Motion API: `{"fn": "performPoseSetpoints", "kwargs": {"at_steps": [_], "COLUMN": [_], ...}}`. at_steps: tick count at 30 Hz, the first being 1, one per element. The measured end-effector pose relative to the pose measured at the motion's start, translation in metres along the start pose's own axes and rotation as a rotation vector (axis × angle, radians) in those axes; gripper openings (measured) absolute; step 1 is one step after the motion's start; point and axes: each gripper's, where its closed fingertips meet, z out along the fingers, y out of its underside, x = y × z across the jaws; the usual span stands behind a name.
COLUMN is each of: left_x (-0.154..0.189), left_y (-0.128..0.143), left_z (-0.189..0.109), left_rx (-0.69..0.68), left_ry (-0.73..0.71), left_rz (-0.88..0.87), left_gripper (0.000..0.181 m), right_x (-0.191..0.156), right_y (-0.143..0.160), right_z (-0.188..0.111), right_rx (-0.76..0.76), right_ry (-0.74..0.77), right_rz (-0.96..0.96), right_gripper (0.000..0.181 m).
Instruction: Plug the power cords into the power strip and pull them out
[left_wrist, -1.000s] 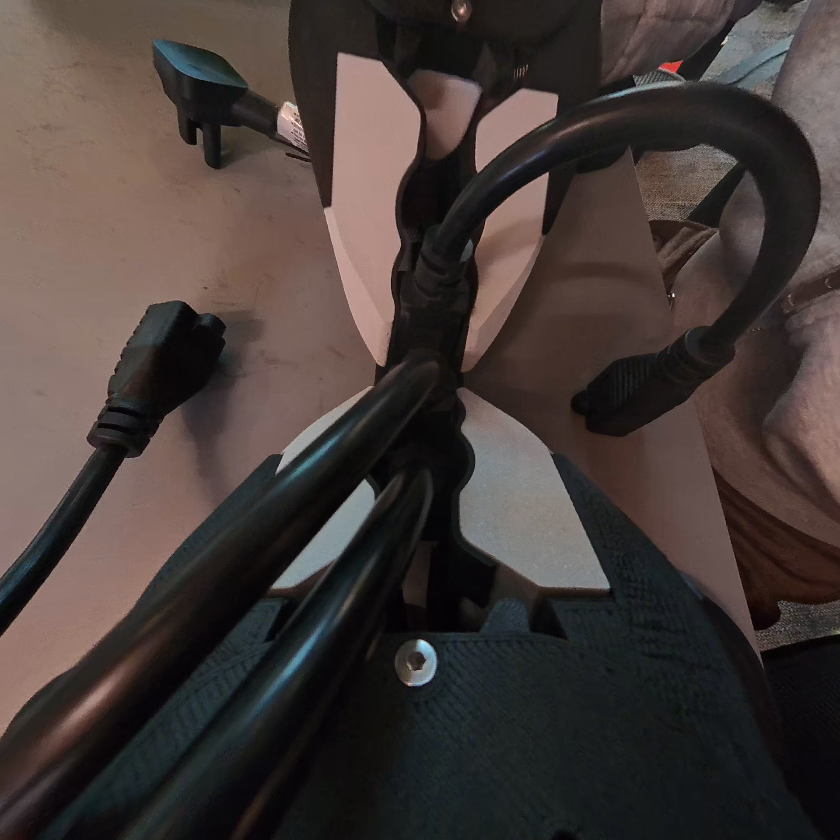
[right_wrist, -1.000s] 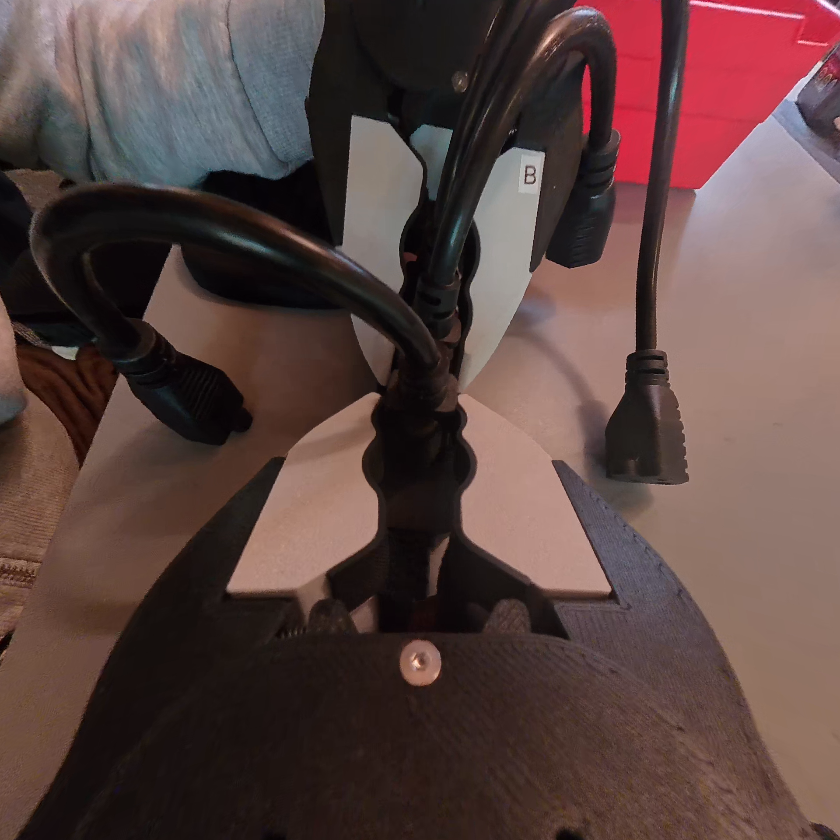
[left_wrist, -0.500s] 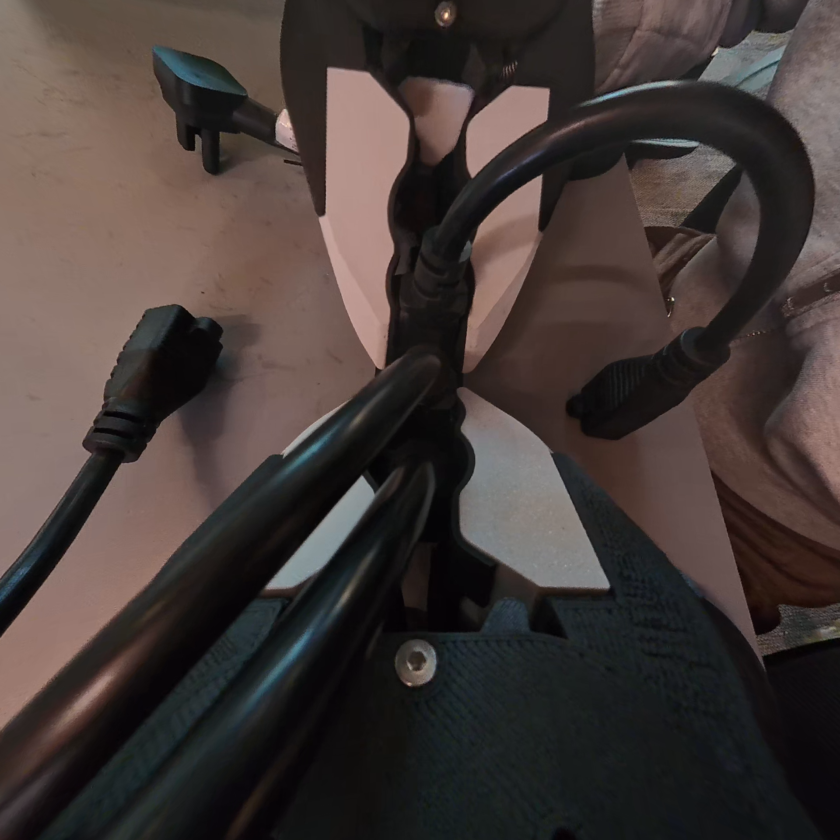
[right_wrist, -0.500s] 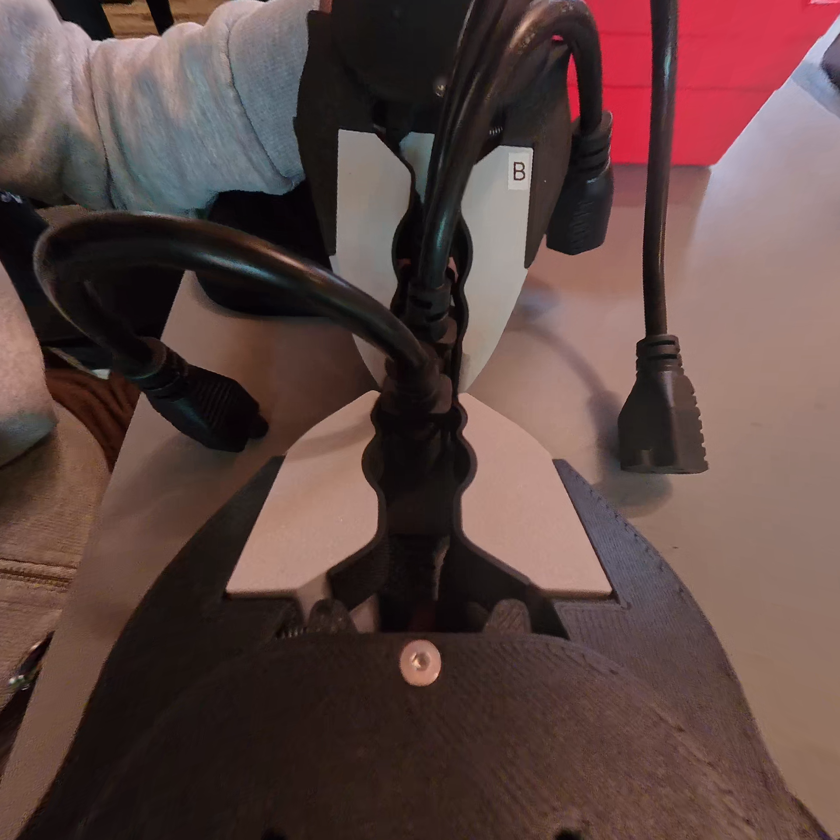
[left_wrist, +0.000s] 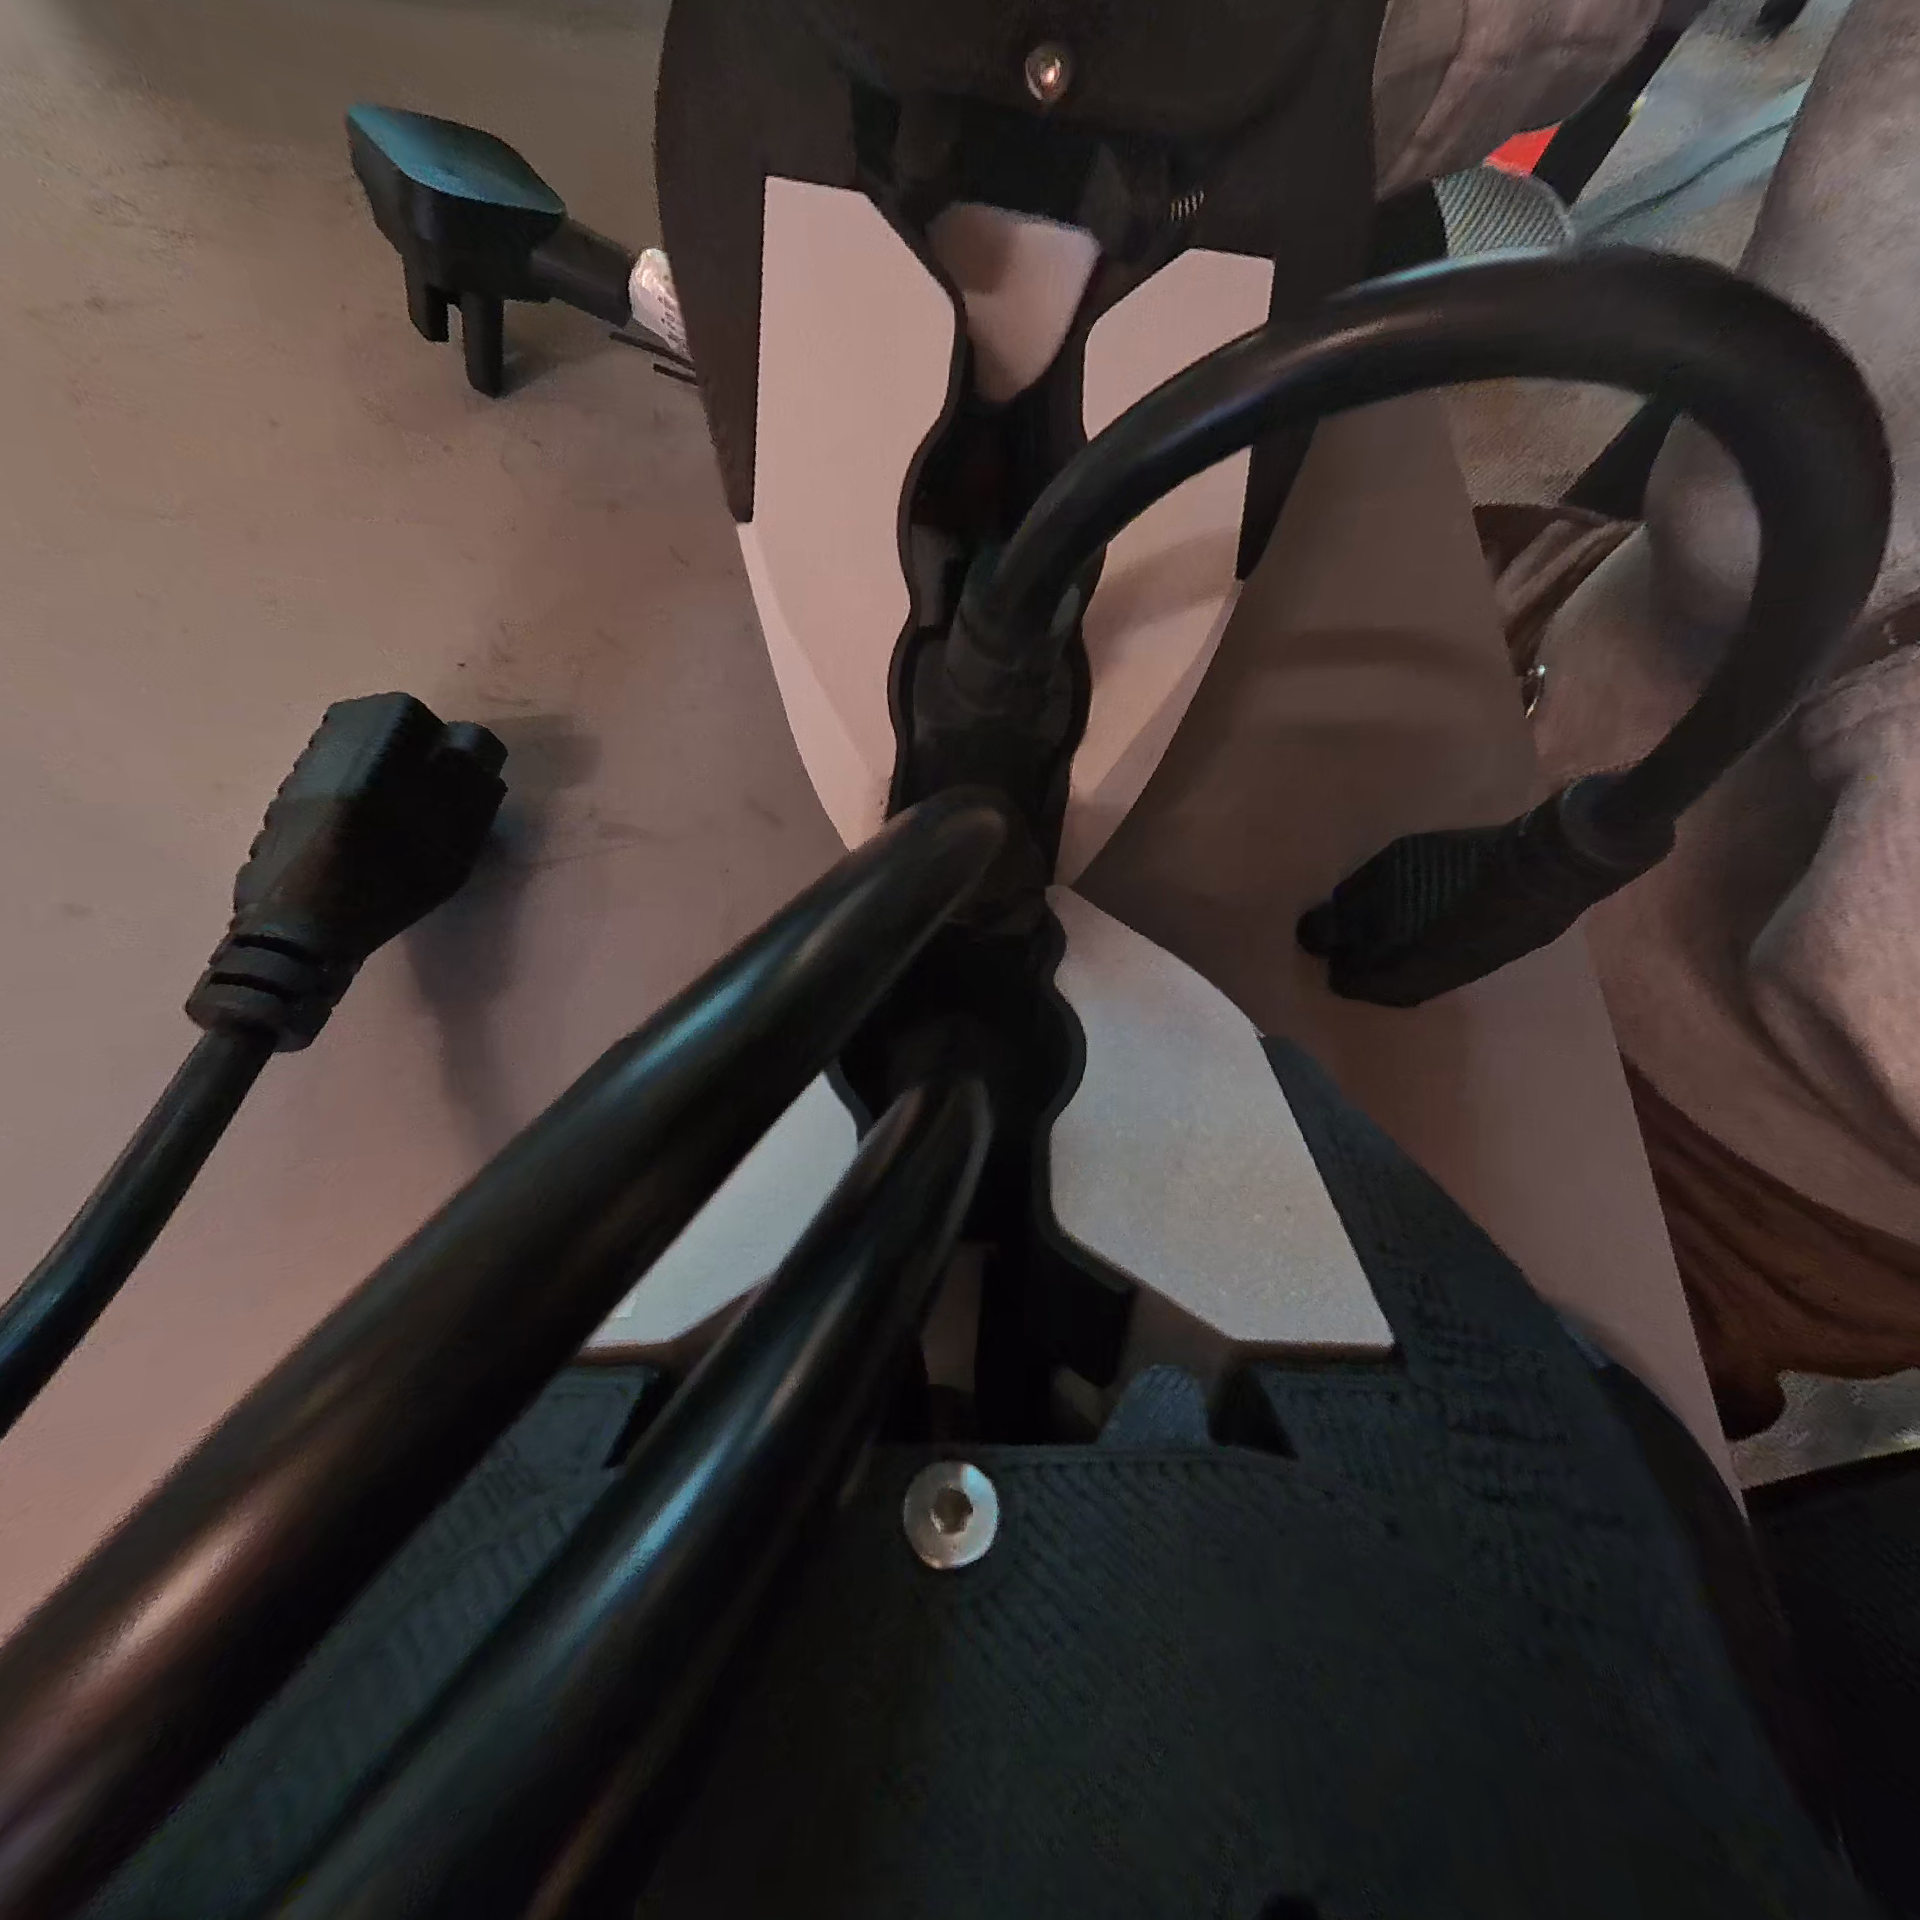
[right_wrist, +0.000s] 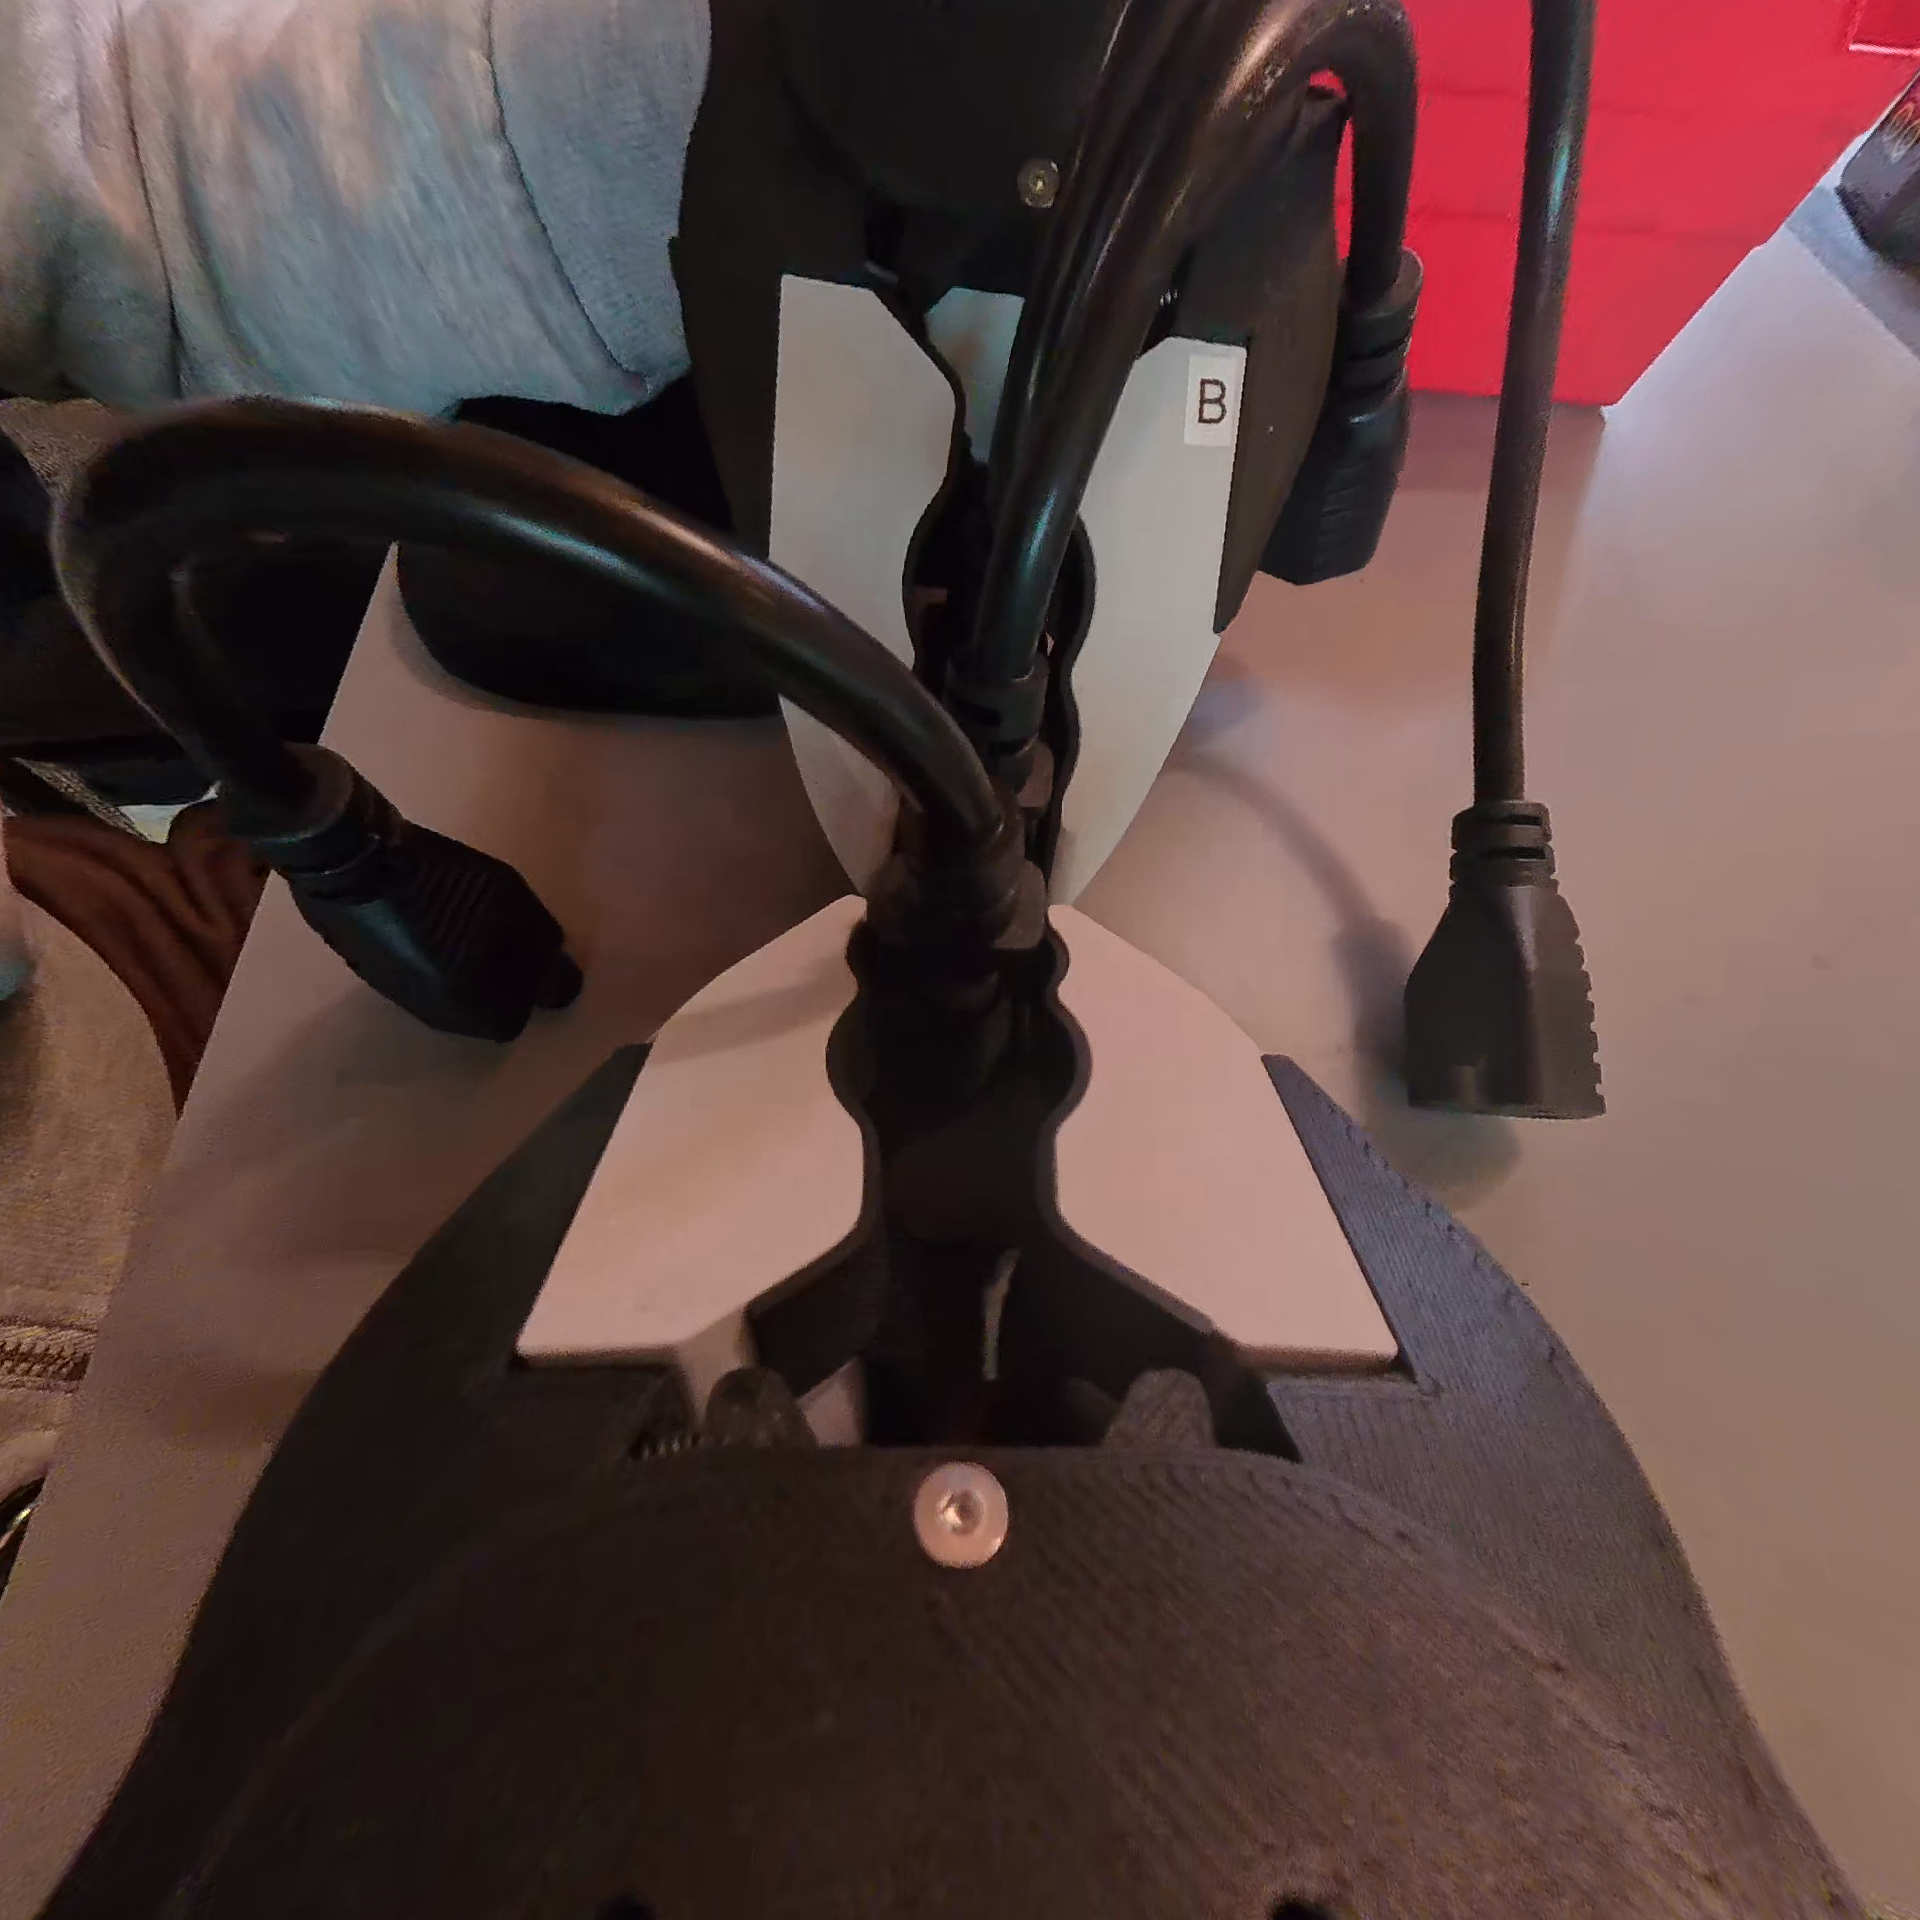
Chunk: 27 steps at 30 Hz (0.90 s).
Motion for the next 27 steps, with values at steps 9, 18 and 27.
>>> {"fn": "performPoseSetpoints", "kwargs": {"at_steps": [9, 18, 27], "left_x": [0.0011, 0.0045, 0.007], "left_y": [-0.0047, -0.0059, -0.0047], "left_z": [0.0028, 0.0026, 0.0036], "left_rx": [0.038, 0.06, 0.032], "left_ry": [0.027, 0.059, 0.072], "left_rz": [-0.049, -0.068, -0.059], "left_gripper": [0.027, 0.027, 0.028], "right_x": [-0.0008, -0.0033, -0.0061], "right_y": [0.0, -0.0045, -0.0038], "right_z": [-0.0062, -0.0063, -0.0054], "right_rx": [0.024, 0.052, 0.044], "right_ry": [-0.071, -0.095, -0.143], "right_rz": [0.059, 0.059, 0.086], "right_gripper": [0.027, 0.026, 0.026]}}
